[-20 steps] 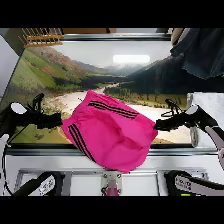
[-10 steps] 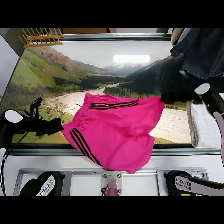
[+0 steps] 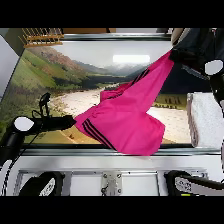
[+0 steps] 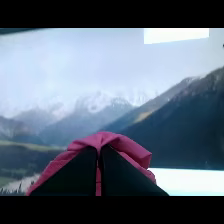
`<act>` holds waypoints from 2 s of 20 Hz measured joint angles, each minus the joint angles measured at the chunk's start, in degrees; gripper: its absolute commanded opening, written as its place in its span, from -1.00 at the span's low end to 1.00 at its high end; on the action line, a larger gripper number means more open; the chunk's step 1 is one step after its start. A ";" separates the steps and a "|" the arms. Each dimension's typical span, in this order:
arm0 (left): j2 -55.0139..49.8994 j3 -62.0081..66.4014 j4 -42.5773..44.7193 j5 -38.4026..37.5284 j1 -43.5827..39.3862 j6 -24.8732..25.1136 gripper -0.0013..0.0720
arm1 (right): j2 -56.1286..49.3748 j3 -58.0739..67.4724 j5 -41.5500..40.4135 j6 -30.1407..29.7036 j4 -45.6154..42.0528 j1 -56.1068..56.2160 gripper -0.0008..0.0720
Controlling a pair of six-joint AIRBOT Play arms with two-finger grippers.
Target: Fold the clothes and pants, and hang the long-sleeved shirts on hangers.
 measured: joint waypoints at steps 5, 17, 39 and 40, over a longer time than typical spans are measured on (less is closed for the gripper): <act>-7.72 3.93 3.63 2.36 0.04 -1.75 -0.94 | 0.17 0.55 7.93 -2.01 -0.74 -2.67 0.56; -13.22 5.53 5.35 2.16 5.81 -2.12 -0.94 | 0.20 -30.12 37.11 0.46 -6.97 -11.96 0.29; -1.97 -8.87 6.43 9.03 -13.31 -6.03 -0.94 | -1.33 -11.08 15.10 8.17 -6.14 -0.02 0.40; -1.62 -9.20 6.40 9.94 -14.29 -6.45 -0.94 | -0.68 -10.69 16.96 8.20 -6.73 -0.57 0.40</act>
